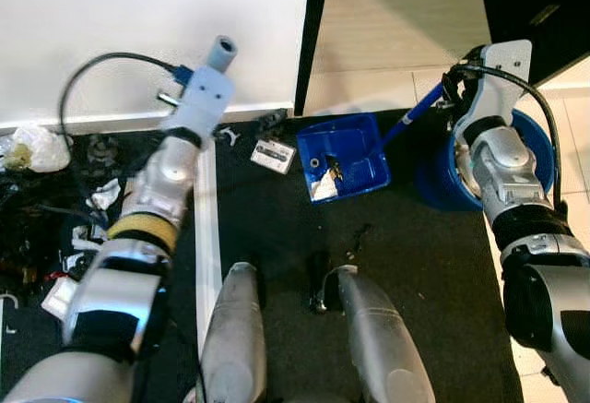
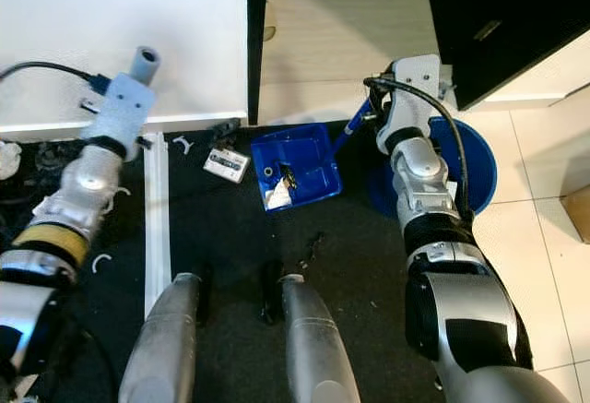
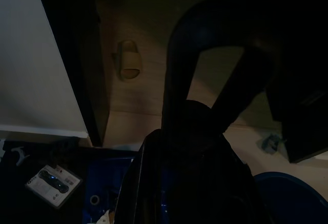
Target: Sweep floor
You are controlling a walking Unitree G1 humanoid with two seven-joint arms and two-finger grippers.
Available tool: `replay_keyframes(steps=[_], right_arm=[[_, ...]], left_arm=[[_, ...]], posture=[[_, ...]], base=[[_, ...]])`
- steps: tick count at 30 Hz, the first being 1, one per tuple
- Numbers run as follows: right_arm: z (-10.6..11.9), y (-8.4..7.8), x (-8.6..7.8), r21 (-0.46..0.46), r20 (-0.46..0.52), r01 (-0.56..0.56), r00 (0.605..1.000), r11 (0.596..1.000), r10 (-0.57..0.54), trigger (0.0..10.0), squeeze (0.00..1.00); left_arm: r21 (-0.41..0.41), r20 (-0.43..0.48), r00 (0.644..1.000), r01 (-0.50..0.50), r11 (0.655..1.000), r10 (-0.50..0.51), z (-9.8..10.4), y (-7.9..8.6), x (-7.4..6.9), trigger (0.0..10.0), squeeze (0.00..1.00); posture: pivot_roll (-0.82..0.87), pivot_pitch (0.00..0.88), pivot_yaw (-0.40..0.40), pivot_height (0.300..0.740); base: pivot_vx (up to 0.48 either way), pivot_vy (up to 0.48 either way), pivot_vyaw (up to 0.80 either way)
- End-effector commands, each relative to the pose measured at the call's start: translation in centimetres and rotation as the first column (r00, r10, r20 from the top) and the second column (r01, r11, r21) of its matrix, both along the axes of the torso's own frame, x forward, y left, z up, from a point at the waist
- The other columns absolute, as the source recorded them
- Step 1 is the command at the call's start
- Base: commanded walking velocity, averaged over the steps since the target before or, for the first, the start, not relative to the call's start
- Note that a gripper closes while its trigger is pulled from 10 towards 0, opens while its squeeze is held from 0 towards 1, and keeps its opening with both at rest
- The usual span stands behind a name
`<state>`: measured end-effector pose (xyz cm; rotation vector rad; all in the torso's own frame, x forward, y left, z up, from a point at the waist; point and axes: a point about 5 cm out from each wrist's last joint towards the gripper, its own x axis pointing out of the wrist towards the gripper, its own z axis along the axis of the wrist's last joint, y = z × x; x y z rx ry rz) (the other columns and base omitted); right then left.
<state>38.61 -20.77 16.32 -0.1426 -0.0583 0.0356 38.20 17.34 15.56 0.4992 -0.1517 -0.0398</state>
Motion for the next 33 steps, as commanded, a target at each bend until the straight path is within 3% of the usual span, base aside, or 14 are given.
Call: replay_keyframes(steps=[1,7,15,18,21,22,23,26,27,28,29,30,31,33], right_arm=[[-5.6,-1.4,-2.1,-0.007,-0.221,0.067,0.973,0.998,-0.067,10.0,0.00],[-5.4,-1.3,-2.2,-0.014,-0.183,0.065,0.981,0.998,-0.066,10.0,0.00],[-5.7,-0.9,-2.4,-0.009,-0.179,0.055,0.982,0.998,-0.056,10.0,0.00],[-5.8,-0.8,-2.4,-0.007,-0.182,0.052,0.982,0.999,-0.052,10.0,0.00],[-6.0,-0.7,-2.5,-0.005,-0.187,0.046,0.981,0.999,-0.046,10.0,0.00],[-6.0,-0.7,-2.5,-0.005,-0.187,0.046,0.981,0.999,-0.046,10.0,0.00],[-6.0,-0.7,-2.5,-0.005,-0.189,0.044,0.981,0.999,-0.044,10.0,0.00],[-6.1,-0.7,-2.5,-0.004,-0.190,0.043,0.981,0.999,-0.043,10.0,0.00],[-6.1,-0.6,-2.5,-0.002,-0.193,0.041,0.980,0.999,-0.041,10.0,0.00],[-6.1,-0.6,-2.5,-0.002,-0.193,0.041,0.980,0.999,-0.041,10.0,0.00],[-6.1,-0.6,-2.5,-0.001,-0.195,0.040,0.980,0.999,-0.040,10.0,0.00],[-6.1,-0.6,-2.5,-0.001,-0.195,0.040,0.980,0.999,-0.040,10.0,0.00],[-6.1,-0.4,-2.5,0.001,-0.195,0.038,0.980,0.999,-0.037,10.0,0.00],[-6.0,-0.2,-2.4,0.004,-0.194,0.034,0.980,0.999,-0.033,10.0,0.00]], left_arm=[[-0.061,0.053,0.998,0.033,0.998,-0.030,0.5,-1.5,0.1,10.0,0.00],[-0.222,0.179,0.981,0.113,0.968,-0.074,2.3,-7.2,0.3,10.0,0.00],[-0.288,0.268,0.934,0.312,0.906,-0.236,4.2,-12.2,-0.4,10.0,0.00],[-0.346,0.278,0.892,0.440,0.829,-0.357,4.5,-14.9,-1.2,10.0,0.00],[-0.415,0.278,0.824,0.567,0.712,-0.494,4.6,-17.5,-2.3,10.0,0.00],[-0.415,0.278,0.824,0.567,0.712,-0.494,4.6,-17.5,-2.3,10.0,0.00],[-0.439,0.274,0.783,0.618,0.652,-0.558,4.6,-18.5,-2.7,10.0,0.00],[-0.455,0.273,0.746,0.657,0.602,-0.608,4.6,-19.2,-3.1,10.0,0.00],[-0.466,0.290,0.682,0.713,0.524,-0.671,5.1,-20.4,-3.9,10.0,0.00],[-0.466,0.290,0.682,0.713,0.524,-0.671,5.1,-20.4,-3.9,10.0,0.00],[-0.466,0.310,0.618,0.762,0.451,-0.723,5.7,-21.4,-4.6,10.0,0.00],[-0.466,0.310,0.618,0.762,0.451,-0.723,5.7,-21.4,-4.6,10.0,0.00],[-0.446,0.348,0.564,0.802,0.397,-0.749,6.9,-21.8,-5.1,10.0,0.00],[-0.421,0.386,0.529,0.830,0.366,-0.755,8.3,-21.4,-5.4,10.0,0.00]], posture=[[0.02,0.499,-0.068,0.740],[0.02,0.496,-0.066,0.740],[0.03,0.491,-0.063,0.740],[0.03,0.490,-0.063,0.740],[0.03,0.490,-0.065,0.740],[0.03,0.490,-0.065,0.740],[0.03,0.489,-0.065,0.740],[0.04,0.489,-0.065,0.740],[0.04,0.486,-0.069,0.740],[0.04,0.486,-0.069,0.740],[0.05,0.483,-0.071,0.740],[0.05,0.483,-0.071,0.740],[0.05,0.476,-0.072,0.740],[0.05,0.469,-0.073,0.740]], base=[[0.000,0.000,0.00],[0.000,0.000,0.00],[0.000,0.000,0.00],[0.000,0.000,0.00],[0.000,0.000,0.00],[0.000,0.000,0.00],[0.000,0.000,0.00],[0.000,0.000,0.00],[0.000,0.000,0.00],[0.000,0.000,0.00],[0.000,0.000,0.00],[0.000,0.000,0.00],[0.000,0.000,0.00],[0.000,0.000,0.00]])
